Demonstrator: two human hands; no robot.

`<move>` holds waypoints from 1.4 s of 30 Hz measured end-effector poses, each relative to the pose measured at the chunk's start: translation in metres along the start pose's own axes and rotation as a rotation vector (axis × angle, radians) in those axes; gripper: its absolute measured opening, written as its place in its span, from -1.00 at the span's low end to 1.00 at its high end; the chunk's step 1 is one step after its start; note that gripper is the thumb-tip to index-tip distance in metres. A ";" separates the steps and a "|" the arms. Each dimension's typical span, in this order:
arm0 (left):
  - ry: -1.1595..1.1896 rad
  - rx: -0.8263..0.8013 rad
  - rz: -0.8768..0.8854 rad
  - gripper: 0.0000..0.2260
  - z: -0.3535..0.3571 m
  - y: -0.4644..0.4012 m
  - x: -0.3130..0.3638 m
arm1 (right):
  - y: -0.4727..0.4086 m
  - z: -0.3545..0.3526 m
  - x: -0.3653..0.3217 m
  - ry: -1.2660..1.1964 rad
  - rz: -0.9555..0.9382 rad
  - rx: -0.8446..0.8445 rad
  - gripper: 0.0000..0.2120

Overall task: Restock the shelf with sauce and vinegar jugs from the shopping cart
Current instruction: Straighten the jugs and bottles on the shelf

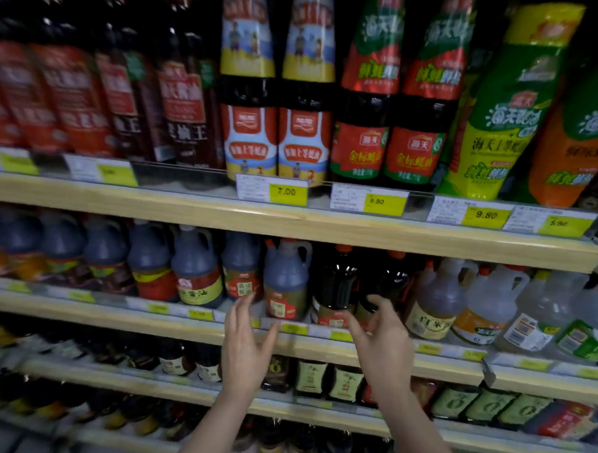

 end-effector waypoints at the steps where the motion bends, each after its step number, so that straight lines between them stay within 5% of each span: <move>1: -0.032 0.011 -0.010 -0.48 -0.015 -0.005 -0.011 | 0.005 0.011 -0.017 -0.011 -0.039 -0.048 -0.52; 5: -0.111 0.053 -0.044 -0.46 -0.064 -0.032 -0.053 | 0.018 0.065 -0.087 -0.008 -0.161 -0.214 -0.54; 11: -0.194 0.042 0.041 -0.36 -0.093 -0.088 -0.099 | 0.004 0.129 -0.149 -0.145 -0.055 -0.183 -0.44; 21: -0.399 -0.012 0.332 -0.22 -0.069 -0.110 -0.119 | -0.017 0.170 -0.164 -0.089 0.124 -0.094 -0.31; 42: -0.397 0.036 0.346 -0.23 -0.067 -0.110 -0.127 | -0.044 0.165 -0.183 0.229 0.164 -0.021 -0.51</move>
Point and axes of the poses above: each hand's wrist, its own y-axis away from the middle knuckle, its own z-axis out of the palm, x = y × z, the point moved 7 cm from there along -y, towards the middle knuckle, and after that the axes turned 3 degrees about z, right-handed, at the moved point
